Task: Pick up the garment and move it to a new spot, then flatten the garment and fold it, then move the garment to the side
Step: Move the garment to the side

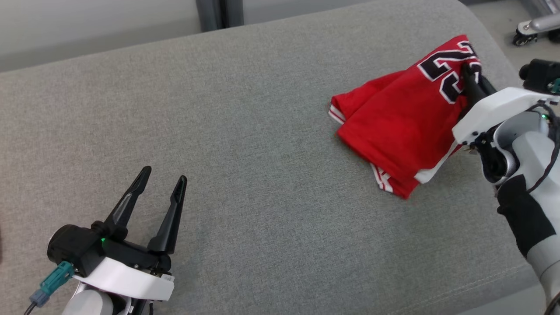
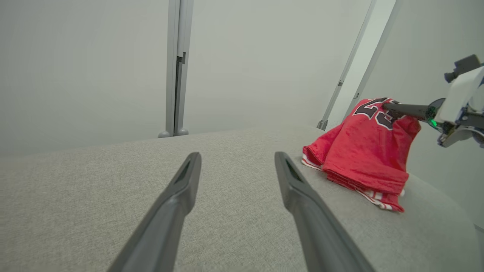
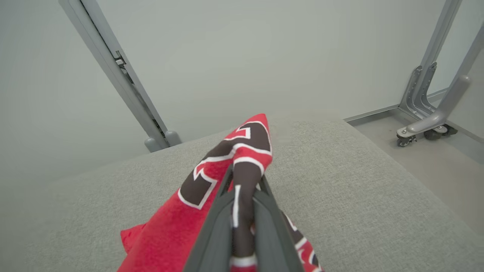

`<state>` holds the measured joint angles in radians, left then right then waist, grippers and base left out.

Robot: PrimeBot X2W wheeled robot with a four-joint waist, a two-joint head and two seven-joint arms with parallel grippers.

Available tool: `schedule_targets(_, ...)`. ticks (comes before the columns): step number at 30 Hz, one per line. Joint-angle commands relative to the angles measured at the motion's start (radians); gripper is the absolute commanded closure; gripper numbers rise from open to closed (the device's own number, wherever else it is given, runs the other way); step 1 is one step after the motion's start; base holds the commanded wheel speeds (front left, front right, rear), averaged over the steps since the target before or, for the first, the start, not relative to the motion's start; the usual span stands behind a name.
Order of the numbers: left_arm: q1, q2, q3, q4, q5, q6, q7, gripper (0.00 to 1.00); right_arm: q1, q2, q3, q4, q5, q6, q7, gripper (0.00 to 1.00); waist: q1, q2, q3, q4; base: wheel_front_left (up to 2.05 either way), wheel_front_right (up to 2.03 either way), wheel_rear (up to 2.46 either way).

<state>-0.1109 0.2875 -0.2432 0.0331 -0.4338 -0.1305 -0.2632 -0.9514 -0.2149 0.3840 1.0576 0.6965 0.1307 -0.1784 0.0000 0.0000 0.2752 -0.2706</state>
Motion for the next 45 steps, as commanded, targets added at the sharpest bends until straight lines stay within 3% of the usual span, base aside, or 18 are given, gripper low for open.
schedule_targets(1, -0.018, 0.009, 0.004, -0.005, -0.008, 0.000, -0.002, 0.00, -0.013, -0.004, -0.009, 0.015, -0.008, 0.000, -0.011, 1.00, 0.0000, 0.0000, 0.026, 0.007, 0.00, 0.00, 0.00)
schedule_targets(9, -0.029, 0.042, 0.013, -0.029, -0.025, 0.000, -0.002, 0.00, -0.122, 0.002, -0.118, 0.203, -0.080, 0.000, -0.075, 1.00, 0.0000, 0.0000, 0.080, -0.005, 0.00, 0.00, 0.00)
schedule_targets(19, -0.041, 0.051, 0.007, -0.033, -0.034, 0.000, -0.002, 0.00, -0.095, -0.019, -0.256, 0.234, -0.235, 0.000, -0.067, 1.00, 0.0000, 0.0000, 0.091, -0.006, 0.00, 0.00, 0.00)
schedule_targets(20, -0.042, 0.050, 0.006, -0.031, -0.033, 0.000, -0.002, 0.00, -0.090, -0.018, -0.274, 0.233, -0.254, 0.000, -0.055, 0.77, 0.0000, 0.0000, 0.089, -0.004, 0.00, 0.00, 0.00)
schedule_targets(21, -0.043, 0.048, 0.004, -0.029, -0.034, 0.000, -0.002, 0.00, -0.085, -0.017, -0.290, 0.232, -0.274, 0.000, -0.044, 0.45, 0.0000, 0.0000, 0.086, -0.002, 0.00, 0.00, 0.00)
schedule_targets(22, -0.043, 0.045, 0.003, -0.027, -0.034, 0.000, -0.002, 0.00, -0.081, -0.014, -0.307, 0.232, -0.293, 0.000, -0.035, 0.00, 0.0000, 0.0000, 0.081, 0.000, 0.00, 0.00, 0.00)
schedule_targets(27, -0.035, 0.032, 0.004, -0.012, -0.037, 0.000, -0.002, 0.00, -0.062, 0.001, -0.381, 0.232, -0.395, 0.000, -0.014, 0.00, 0.0000, 0.0000, 0.051, 0.008, 0.00, 0.00, 0.00)
schedule_targets(34, -0.011, -0.006, 0.029, 0.008, -0.026, 0.002, -0.001, 0.00, -0.081, 0.019, -0.443, 0.226, -0.543, 0.000, -0.067, 0.00, 0.0000, 0.0000, -0.032, 0.028, 0.00, 0.00, 0.00)
schedule_targets(40, 0.014, -0.043, 0.084, 0.017, -0.016, 0.009, -0.002, 0.00, -0.035, 0.062, -0.451, 0.135, -0.591, 0.000, -0.085, 0.00, 0.0000, 0.0000, -0.120, 0.065, 0.00, 0.00, 0.00)
schedule_targets(45, 0.057, -0.070, 0.163, 0.022, 0.001, 0.032, -0.001, 0.00, 0.068, 0.102, -0.420, -0.038, -0.587, 0.000, -0.088, 0.00, 0.0000, 0.0000, -0.214, 0.112, 0.00, 0.00, 0.00)
